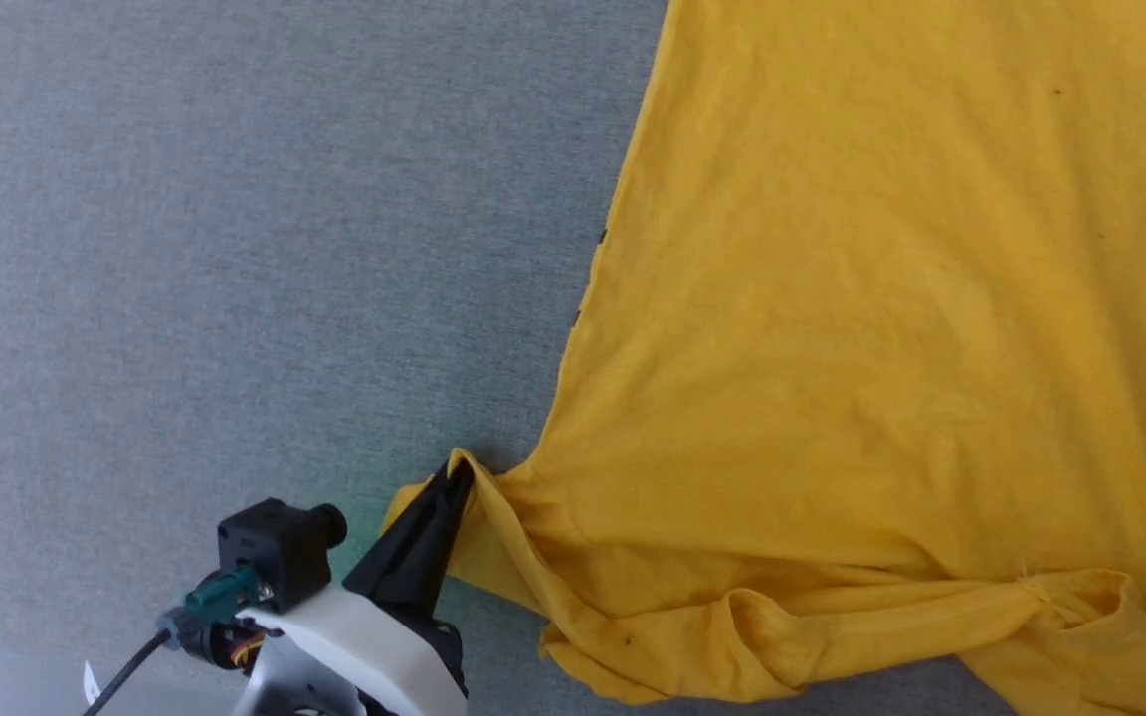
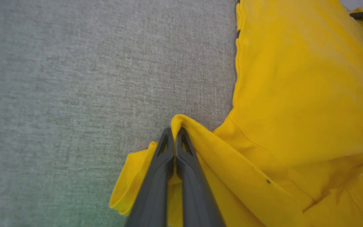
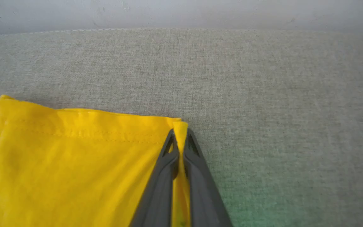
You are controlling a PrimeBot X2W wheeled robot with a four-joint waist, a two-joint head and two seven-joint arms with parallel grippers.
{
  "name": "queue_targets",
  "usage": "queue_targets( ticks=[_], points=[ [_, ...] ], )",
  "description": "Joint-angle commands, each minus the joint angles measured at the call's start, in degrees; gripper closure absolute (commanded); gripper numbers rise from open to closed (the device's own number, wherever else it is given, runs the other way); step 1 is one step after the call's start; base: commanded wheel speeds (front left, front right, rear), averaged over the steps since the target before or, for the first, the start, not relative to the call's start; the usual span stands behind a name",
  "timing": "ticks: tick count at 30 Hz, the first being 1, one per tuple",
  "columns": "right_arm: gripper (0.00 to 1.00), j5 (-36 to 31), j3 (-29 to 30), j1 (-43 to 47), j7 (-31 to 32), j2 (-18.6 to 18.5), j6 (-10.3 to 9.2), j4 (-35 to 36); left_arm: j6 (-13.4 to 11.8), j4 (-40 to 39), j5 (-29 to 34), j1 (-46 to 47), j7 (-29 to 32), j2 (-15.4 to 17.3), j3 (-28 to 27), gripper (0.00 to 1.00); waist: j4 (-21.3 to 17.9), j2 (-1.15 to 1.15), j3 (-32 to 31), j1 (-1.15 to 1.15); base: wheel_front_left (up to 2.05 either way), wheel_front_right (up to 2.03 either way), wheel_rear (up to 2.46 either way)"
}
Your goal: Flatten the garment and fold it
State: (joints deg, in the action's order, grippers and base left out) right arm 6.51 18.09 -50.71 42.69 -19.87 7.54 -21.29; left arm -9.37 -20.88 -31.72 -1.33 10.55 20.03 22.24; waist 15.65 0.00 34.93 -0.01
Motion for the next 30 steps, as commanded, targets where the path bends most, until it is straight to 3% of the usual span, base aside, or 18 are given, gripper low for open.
queue_targets(
  ticks=[1,11,15,19,26,30],
  points=[
    [1.0,0.4,-0.9,0.6,-0.6,0.6,-0.05,-0.9,-0.2,1.0,0.6,0.8,-0.1,0.1,-0.3,1.0,-1.7,0.0,-1.3,0.01,0.0,0.0,0.0],
    [1.0,9.9,-3.6,6.0,-4.2,-1.0,-0.05,4.9,-1.1,1.8,-0.2,-1.2,-0.5,1.1,-1.9,1.0,-7.9,0.0,-9.9,0.01,0.0,0.0,0.0],
    [1.0,13.7,0.2,13.2,-4.7,-1.7,-0.05,10.3,-1.4,1.7,-0.8,-2.7,-0.4,1.9,-2.5,1.0,-10.4,0.0,-14.1,0.01,0.0,0.0,0.0],
    [1.0,15.7,6.4,23.6,-5.1,-0.2,-0.05,16.8,-1.9,1.4,-1.5,-4.8,-0.3,2.5,-3.2,1.0,-13.0,0.0,-17.4,0.01,0.0,0.0,0.0],
    [1.0,17.1,18.0,45.1,-6.5,10.4,-0.05,25.4,-2.4,0.6,-2.3,-7.8,0.0,3.6,-4.0,1.0,-16.3,0.0,-20.3,0.01,0.0,0.0,0.0],
    [1.0,15.1,21.3,55.8,-9.4,15.4,-0.05,25.0,-2.8,0.7,-2.8,-9.5,0.1,4.1,-4.4,1.0,-17.5,0.0,-21.8,0.01,0.0,0.0,0.0]
  ],
)
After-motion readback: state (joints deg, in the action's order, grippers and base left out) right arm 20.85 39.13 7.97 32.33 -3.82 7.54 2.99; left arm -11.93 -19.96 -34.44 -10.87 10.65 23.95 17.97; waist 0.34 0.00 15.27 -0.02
